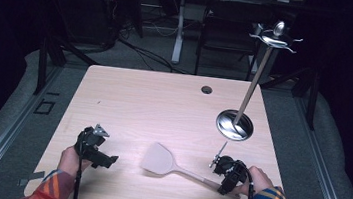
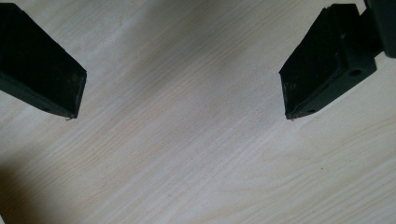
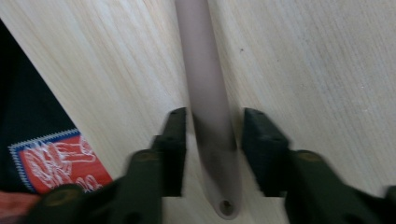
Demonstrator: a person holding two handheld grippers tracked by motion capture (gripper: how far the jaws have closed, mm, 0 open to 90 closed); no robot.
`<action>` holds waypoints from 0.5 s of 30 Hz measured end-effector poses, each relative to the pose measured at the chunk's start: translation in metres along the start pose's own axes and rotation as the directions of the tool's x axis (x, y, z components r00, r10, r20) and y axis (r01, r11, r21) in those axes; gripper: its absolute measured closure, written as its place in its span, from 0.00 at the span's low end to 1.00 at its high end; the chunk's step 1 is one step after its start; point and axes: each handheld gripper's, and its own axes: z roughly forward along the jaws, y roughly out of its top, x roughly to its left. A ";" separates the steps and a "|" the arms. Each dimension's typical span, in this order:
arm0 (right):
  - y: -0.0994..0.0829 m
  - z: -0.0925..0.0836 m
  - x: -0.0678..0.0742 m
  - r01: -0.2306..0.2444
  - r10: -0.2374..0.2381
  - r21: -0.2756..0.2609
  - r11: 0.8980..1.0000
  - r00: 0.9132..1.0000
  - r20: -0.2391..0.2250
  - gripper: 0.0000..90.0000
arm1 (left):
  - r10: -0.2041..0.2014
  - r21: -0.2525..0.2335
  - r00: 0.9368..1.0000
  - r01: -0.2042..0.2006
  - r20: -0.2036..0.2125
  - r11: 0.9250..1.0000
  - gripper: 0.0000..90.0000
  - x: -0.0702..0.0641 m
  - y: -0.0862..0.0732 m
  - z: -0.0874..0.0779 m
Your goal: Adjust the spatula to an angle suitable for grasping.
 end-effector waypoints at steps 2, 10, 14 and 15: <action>0.000 -0.001 0.002 0.010 -0.010 -0.007 1.000 1.000 0.014 0.75 | 0.000 0.000 1.000 0.000 0.000 1.000 0.00 0.000 0.000 0.000; 0.011 -0.002 0.001 0.082 -0.088 0.050 0.995 0.989 0.118 0.75 | 0.000 0.003 1.000 0.000 -0.001 1.000 0.00 0.000 0.000 0.001; 0.017 -0.005 -0.003 0.098 -0.108 0.069 0.993 0.981 0.161 0.78 | -0.001 0.006 1.000 0.001 0.001 1.000 0.00 -0.001 0.001 0.002; 0.020 -0.007 -0.007 0.099 -0.108 0.065 0.993 0.980 0.167 0.81 | -0.002 0.007 1.000 0.002 0.000 1.000 0.00 -0.001 0.001 0.002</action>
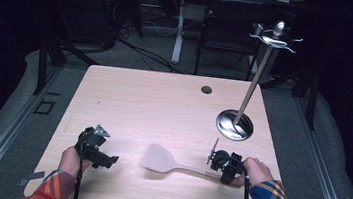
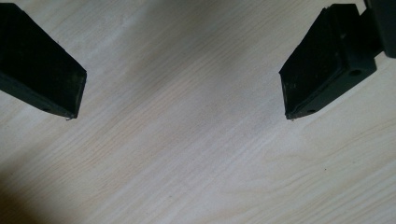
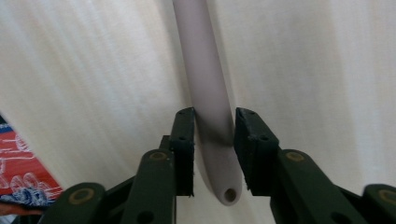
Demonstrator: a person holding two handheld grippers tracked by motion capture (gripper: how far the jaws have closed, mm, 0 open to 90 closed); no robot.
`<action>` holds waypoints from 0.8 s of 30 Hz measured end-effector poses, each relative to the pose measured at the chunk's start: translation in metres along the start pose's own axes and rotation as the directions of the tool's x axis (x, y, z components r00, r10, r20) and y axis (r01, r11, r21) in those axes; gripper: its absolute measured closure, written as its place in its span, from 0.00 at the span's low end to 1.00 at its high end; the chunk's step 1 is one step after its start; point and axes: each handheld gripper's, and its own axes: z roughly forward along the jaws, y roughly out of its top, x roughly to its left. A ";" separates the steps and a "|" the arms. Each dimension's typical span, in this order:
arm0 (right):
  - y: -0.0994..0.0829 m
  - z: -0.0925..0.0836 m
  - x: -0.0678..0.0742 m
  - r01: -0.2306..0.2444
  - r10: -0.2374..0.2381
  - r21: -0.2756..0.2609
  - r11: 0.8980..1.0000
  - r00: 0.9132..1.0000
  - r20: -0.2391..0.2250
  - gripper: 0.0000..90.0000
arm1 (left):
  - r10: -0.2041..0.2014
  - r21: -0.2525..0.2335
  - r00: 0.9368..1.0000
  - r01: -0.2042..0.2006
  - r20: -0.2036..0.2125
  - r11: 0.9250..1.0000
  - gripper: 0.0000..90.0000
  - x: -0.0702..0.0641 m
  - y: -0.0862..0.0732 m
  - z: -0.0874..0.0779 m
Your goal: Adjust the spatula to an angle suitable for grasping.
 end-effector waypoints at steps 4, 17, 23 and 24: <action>-0.002 -0.001 -0.007 -0.021 0.020 -0.018 1.000 0.999 -0.028 0.78 | 0.002 0.000 1.000 -0.002 0.000 1.000 0.00 0.000 0.000 0.000; -0.012 0.011 -0.013 -0.036 0.039 0.069 0.997 0.999 -0.033 0.70 | 0.006 -0.008 1.000 -0.006 0.000 1.000 0.00 0.001 0.000 -0.002; -0.008 0.010 -0.015 0.013 -0.015 0.068 0.998 0.999 0.028 0.71 | 0.007 -0.004 1.000 -0.007 -0.004 1.000 0.00 0.001 0.000 -0.002; -0.008 0.010 -0.015 0.013 -0.015 0.068 0.998 0.999 0.028 0.71 | 0.007 -0.005 1.000 -0.007 -0.002 1.000 0.00 0.001 0.000 -0.002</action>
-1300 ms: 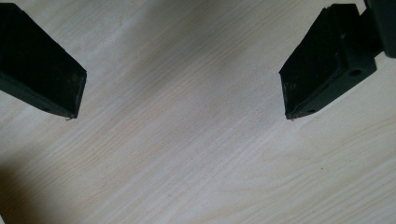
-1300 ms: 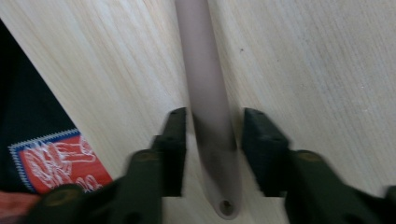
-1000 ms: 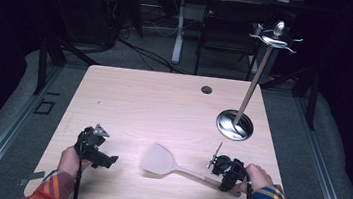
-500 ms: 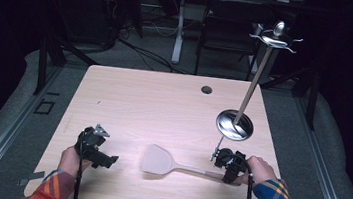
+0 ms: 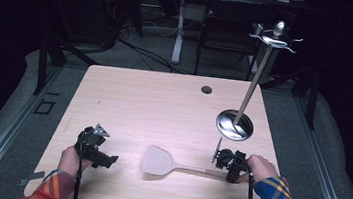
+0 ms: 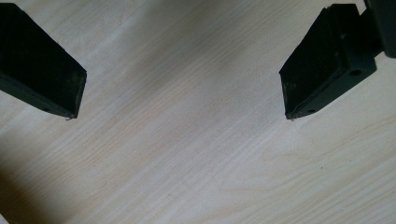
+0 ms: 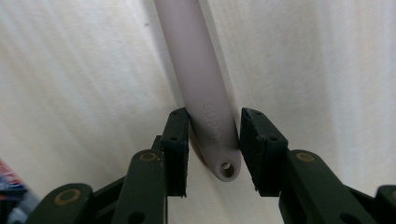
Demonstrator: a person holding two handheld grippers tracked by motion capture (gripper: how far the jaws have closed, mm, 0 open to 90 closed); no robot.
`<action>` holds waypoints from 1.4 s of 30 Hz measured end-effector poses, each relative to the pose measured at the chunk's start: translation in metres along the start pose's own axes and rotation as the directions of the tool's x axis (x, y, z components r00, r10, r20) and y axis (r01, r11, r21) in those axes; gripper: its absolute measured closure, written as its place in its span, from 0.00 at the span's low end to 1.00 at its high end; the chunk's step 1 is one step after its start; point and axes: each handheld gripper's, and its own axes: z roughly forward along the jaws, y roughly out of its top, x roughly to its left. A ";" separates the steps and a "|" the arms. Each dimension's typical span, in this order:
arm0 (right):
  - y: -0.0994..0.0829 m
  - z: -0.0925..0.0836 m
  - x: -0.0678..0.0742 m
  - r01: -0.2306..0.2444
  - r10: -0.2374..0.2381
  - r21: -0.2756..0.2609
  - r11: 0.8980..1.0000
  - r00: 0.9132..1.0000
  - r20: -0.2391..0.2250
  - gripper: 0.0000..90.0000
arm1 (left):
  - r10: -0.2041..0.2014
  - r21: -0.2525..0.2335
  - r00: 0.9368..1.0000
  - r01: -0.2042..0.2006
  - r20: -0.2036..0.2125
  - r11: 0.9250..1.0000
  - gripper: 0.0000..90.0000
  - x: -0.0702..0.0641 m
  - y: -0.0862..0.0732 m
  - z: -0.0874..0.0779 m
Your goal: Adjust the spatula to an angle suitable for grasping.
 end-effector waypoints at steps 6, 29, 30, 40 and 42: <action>0.013 0.002 -0.009 0.024 -0.026 0.036 0.999 0.998 0.060 0.69 | -0.001 0.003 1.000 0.001 -0.002 1.000 0.00 0.000 0.000 0.000; 0.054 -0.003 -0.035 -0.001 0.019 -0.086 0.996 0.978 0.209 0.81 | -0.002 0.005 1.000 0.002 -0.001 1.000 0.00 0.001 0.000 0.001; 0.058 -0.003 -0.034 0.011 0.006 -0.075 0.997 0.975 0.221 0.81 | -0.002 0.005 1.000 0.002 -0.001 1.000 0.00 0.001 0.000 0.001; 0.074 0.000 -0.039 -0.012 0.052 -0.149 0.989 0.962 0.266 0.80 | -0.002 0.006 1.000 0.002 0.004 1.000 0.00 0.001 0.000 0.001; 0.081 0.002 -0.039 -0.023 0.071 -0.171 0.985 0.957 0.281 0.78 | -0.002 0.007 1.000 0.002 -0.001 1.000 0.00 0.001 -0.001 0.001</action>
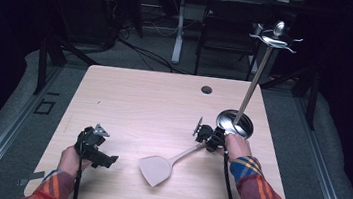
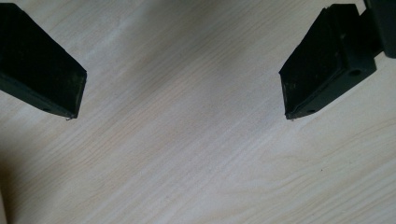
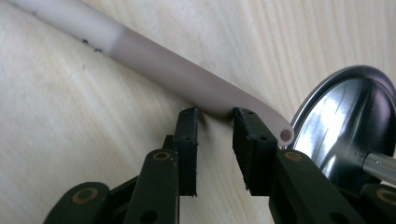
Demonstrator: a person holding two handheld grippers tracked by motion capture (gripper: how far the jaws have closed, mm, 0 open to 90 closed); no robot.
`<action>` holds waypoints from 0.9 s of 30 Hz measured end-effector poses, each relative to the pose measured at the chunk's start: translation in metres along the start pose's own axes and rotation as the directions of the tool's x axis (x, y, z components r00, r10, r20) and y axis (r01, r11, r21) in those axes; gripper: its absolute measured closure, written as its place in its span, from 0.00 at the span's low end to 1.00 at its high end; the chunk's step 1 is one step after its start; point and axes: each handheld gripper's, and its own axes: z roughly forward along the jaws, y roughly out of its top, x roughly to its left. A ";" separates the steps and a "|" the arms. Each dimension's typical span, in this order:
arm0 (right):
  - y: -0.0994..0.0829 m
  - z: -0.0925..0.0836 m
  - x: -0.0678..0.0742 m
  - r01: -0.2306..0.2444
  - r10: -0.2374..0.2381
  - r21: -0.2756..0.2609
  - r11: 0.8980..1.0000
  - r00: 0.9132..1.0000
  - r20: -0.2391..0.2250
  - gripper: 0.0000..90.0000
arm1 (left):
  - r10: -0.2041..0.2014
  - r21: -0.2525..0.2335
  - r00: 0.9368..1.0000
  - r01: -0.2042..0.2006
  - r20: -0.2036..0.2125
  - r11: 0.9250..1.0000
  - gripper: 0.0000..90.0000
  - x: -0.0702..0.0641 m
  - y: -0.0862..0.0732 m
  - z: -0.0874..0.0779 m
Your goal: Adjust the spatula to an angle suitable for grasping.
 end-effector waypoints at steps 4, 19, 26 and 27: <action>0.003 0.001 -0.005 -0.097 0.095 -0.061 0.993 0.995 -0.031 0.76 | -0.001 -0.001 1.000 0.001 -0.002 1.000 0.00 0.000 0.000 0.000; 0.037 -0.036 0.034 -0.379 0.276 -0.190 0.906 0.868 -0.414 0.84 | 0.002 -0.002 1.000 -0.002 -0.002 1.000 0.00 0.000 0.000 -0.002; 0.068 -0.029 0.066 -0.345 0.266 -0.176 0.922 0.894 -0.359 0.90 | 0.000 -0.001 1.000 0.000 -0.006 1.000 0.00 0.000 0.000 -0.001; 0.070 -0.025 0.068 -0.341 0.267 -0.162 0.926 0.895 -0.359 0.90 | 0.001 -0.003 1.000 -0.001 -0.005 1.000 0.00 0.000 0.000 -0.002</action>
